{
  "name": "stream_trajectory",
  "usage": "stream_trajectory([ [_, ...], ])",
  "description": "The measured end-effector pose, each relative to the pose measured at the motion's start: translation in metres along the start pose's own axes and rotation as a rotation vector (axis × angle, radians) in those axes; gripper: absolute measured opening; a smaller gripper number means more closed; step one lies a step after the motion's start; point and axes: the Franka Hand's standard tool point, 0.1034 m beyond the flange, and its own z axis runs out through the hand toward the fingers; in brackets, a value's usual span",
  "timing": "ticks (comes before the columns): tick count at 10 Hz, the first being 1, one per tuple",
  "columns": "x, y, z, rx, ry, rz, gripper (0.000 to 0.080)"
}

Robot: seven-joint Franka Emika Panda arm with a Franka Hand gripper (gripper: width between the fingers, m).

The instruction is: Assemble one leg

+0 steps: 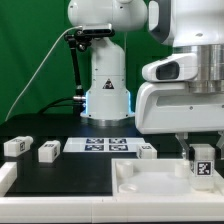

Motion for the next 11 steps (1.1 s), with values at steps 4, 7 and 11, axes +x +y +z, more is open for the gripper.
stream_trajectory([
  [4, -0.0012, 0.0012, 0.0019, 0.044, 0.027, 0.584, 0.0291],
  [7, -0.0045, 0.0021, 0.0025, 0.034, 0.044, 1.064, 0.0292],
  [11, -0.0063, 0.0045, 0.0030, 0.053, 0.023, 1.391, 0.0294],
])
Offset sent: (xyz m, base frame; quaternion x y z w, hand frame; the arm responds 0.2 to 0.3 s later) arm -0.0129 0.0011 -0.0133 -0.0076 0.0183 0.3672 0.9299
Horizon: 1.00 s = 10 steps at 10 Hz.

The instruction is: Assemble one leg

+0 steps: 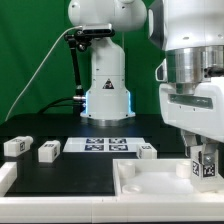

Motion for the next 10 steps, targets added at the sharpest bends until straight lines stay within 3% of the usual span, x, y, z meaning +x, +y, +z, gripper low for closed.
stream_trajectory([
  [1, 0.000, 0.000, 0.000, 0.000, -0.011, 0.069, 0.0294],
  [2, -0.003, 0.001, 0.001, 0.000, -0.021, 0.158, 0.0381],
  [3, -0.004, 0.001, 0.001, -0.001, -0.022, 0.153, 0.0518],
  [4, -0.004, 0.001, 0.001, 0.000, -0.021, 0.120, 0.0518],
  [5, 0.000, 0.000, 0.001, 0.002, -0.020, -0.005, 0.0628],
  [10, -0.014, 0.000, 0.002, 0.005, -0.019, -0.525, 0.0649],
])
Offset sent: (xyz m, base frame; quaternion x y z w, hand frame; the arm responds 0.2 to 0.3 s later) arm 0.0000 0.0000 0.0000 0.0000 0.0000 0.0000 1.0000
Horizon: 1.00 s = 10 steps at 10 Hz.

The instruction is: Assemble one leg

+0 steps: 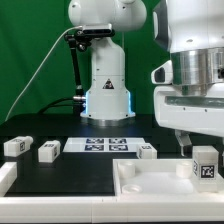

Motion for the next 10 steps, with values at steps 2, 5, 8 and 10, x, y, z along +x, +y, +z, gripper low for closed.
stream_trajectory([
  [2, 0.0011, -0.0028, -0.0011, -0.009, 0.012, -0.240, 0.0649],
  [5, -0.0021, -0.0049, -0.0012, -0.050, 0.036, -0.539, 0.0649],
  [8, -0.0002, -0.0038, -0.0013, -0.069, 0.039, -0.813, 0.0649],
  [10, 0.0003, -0.0035, -0.0013, -0.070, 0.038, -0.859, 0.0649],
])
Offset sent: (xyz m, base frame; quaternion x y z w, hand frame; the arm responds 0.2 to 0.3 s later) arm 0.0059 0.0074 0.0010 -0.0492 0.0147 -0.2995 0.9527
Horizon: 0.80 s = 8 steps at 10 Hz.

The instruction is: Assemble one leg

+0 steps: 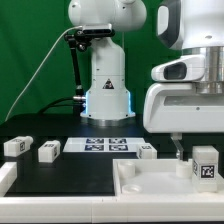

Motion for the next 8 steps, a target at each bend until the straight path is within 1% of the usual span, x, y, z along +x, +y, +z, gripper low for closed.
stream_trajectory([
  [1, 0.0000, 0.0000, 0.0000, 0.000, 0.000, 0.002, 0.0649],
  [2, 0.0000, 0.0000, 0.0000, 0.000, 0.000, 0.002, 0.0539],
  [3, 0.0000, 0.0000, 0.0000, 0.000, 0.000, 0.002, 0.0403],
  [4, 0.0000, 0.0017, 0.0002, -0.001, 0.000, 0.004, 0.0403],
  [5, 0.0000, 0.0029, 0.0004, -0.002, -0.001, 0.006, 0.0293],
  [8, -0.0002, 0.0032, 0.0006, -0.002, -0.001, 0.025, 0.0293],
])
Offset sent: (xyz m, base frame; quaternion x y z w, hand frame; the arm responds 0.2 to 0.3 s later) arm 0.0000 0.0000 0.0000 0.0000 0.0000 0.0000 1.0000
